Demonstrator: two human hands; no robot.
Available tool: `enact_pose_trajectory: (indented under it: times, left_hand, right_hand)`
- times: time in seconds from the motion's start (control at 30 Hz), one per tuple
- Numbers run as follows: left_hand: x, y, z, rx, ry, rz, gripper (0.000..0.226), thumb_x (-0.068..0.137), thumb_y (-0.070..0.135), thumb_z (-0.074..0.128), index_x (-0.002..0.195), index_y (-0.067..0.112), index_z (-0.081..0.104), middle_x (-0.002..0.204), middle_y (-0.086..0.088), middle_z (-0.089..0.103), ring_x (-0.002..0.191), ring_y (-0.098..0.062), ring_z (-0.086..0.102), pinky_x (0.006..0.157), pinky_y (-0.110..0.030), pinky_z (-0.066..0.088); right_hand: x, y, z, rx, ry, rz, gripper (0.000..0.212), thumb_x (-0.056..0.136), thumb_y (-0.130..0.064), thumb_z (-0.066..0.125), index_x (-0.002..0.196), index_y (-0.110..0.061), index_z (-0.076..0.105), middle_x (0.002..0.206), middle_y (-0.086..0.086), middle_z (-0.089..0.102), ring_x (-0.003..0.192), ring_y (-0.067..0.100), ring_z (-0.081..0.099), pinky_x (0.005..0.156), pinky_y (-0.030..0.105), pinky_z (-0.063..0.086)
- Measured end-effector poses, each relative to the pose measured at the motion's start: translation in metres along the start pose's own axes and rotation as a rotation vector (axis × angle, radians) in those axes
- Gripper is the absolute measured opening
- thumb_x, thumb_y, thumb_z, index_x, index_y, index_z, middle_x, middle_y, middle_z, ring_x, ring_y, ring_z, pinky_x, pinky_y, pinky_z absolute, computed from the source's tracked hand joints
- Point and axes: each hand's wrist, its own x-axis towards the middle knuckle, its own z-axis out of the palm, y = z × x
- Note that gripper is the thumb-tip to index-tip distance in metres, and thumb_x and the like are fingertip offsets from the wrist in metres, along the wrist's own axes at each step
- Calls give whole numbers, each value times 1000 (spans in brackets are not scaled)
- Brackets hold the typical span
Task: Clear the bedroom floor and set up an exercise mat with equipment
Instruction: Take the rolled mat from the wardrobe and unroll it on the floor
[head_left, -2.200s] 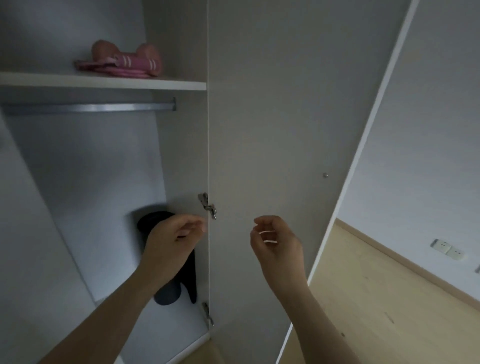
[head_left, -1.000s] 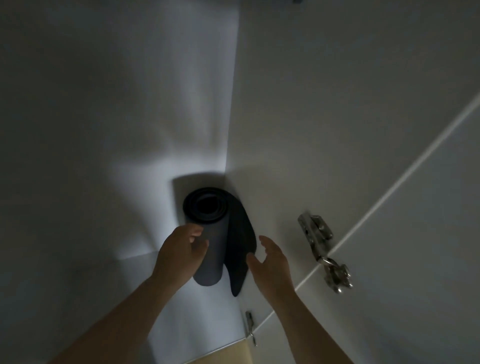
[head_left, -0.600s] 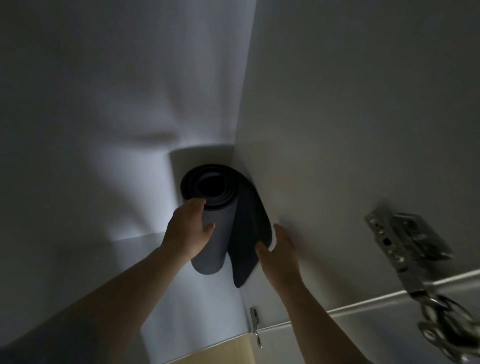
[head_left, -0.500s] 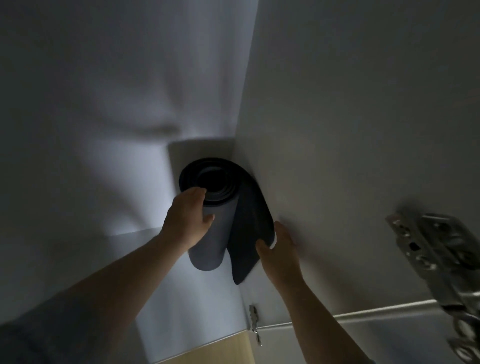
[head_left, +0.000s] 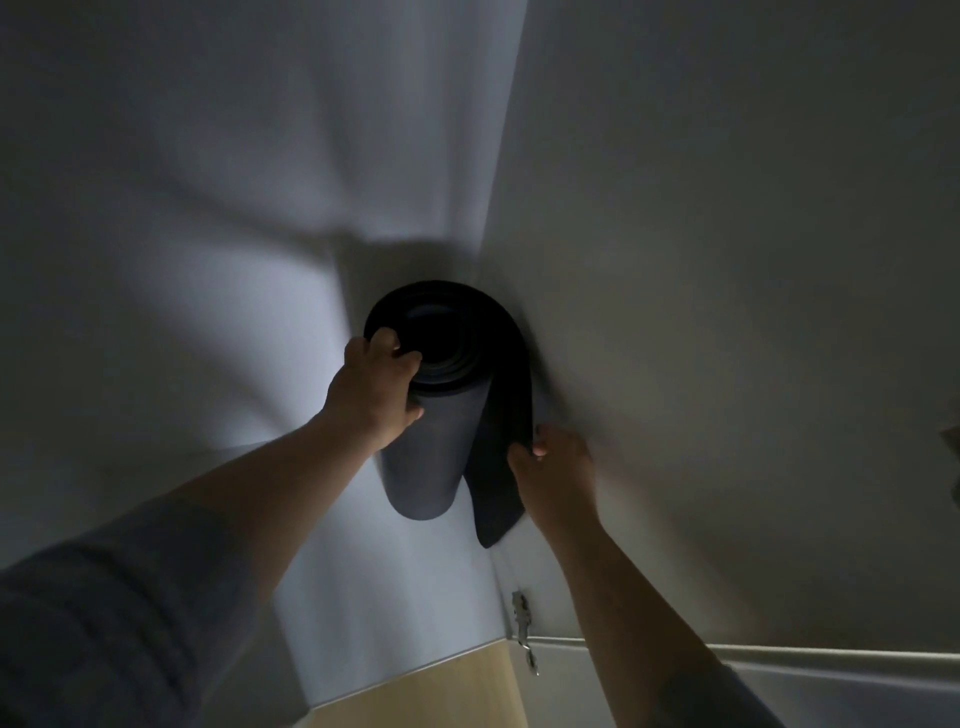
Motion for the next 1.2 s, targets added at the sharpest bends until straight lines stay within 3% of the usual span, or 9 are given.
enact_pose_trajectory:
  times: [0.13,0.23,0.37,0.53,0.6,0.7,0.83,1.07,1.2]
  left_hand:
    - [-4,1,-1,2,19,-22,50,79,39,72,122,17,57,132,-7,34,119,-32,34,90,-39,49]
    - [-10,3,-1,-13,35,-15,45,78,40,72,115,15,63,125,-8,38,115,-31,37,86,-41,50]
    - [-30,11,2,-4,81,27,43,76,45,72,104,12,67,118,-7,43,110,-29,41,79,-37,49]
    - [-84,20,14,-61,136,38,40,65,38,82,82,5,67,97,-14,55,91,-37,51,65,-40,50]
    - [-103,24,18,-59,143,53,40,61,39,85,75,6,66,86,-13,58,82,-37,53,62,-40,50]
    - [-129,30,22,-46,171,49,40,69,46,75,73,8,64,78,-10,59,81,-33,52,68,-38,49]
    - [-159,40,29,-57,183,20,48,79,56,50,70,10,59,68,-8,58,79,-32,52,70,-39,47]
    - [-199,64,40,-119,121,72,46,75,62,54,71,16,60,63,2,59,79,-25,51,64,-31,42]
    - [-210,62,43,-181,71,95,51,72,67,51,75,17,64,63,6,60,81,-21,49,62,-28,42]
  right_hand:
    - [6,3,9,-97,-31,16,15,87,-26,62,89,-11,64,90,8,65,85,26,62,67,27,42]
    - [0,6,8,-101,-7,-13,23,89,-14,53,67,-13,52,68,3,56,71,25,57,56,26,38]
    - [-23,8,-3,-104,-1,-48,25,89,-16,53,65,-13,53,57,-6,47,54,13,46,47,20,27]
    - [-69,13,-23,-20,-40,-4,22,86,-11,54,66,-4,61,52,1,57,45,13,51,41,13,34]
    - [-86,17,-26,9,-54,21,22,84,-11,55,64,-7,61,57,7,63,54,22,60,53,25,45]
    - [-113,26,-32,91,-68,84,25,83,-9,57,59,-15,60,53,2,63,58,24,64,54,29,48]
    - [-139,41,-36,157,-83,111,18,82,-8,59,66,-9,67,58,4,69,60,20,68,61,36,54]
    - [-171,61,-32,237,-201,238,25,84,-7,61,66,-24,62,76,9,72,75,24,70,73,37,57]
    - [-173,70,-29,279,-294,270,30,85,0,59,62,-18,64,61,3,68,64,23,68,64,36,55]
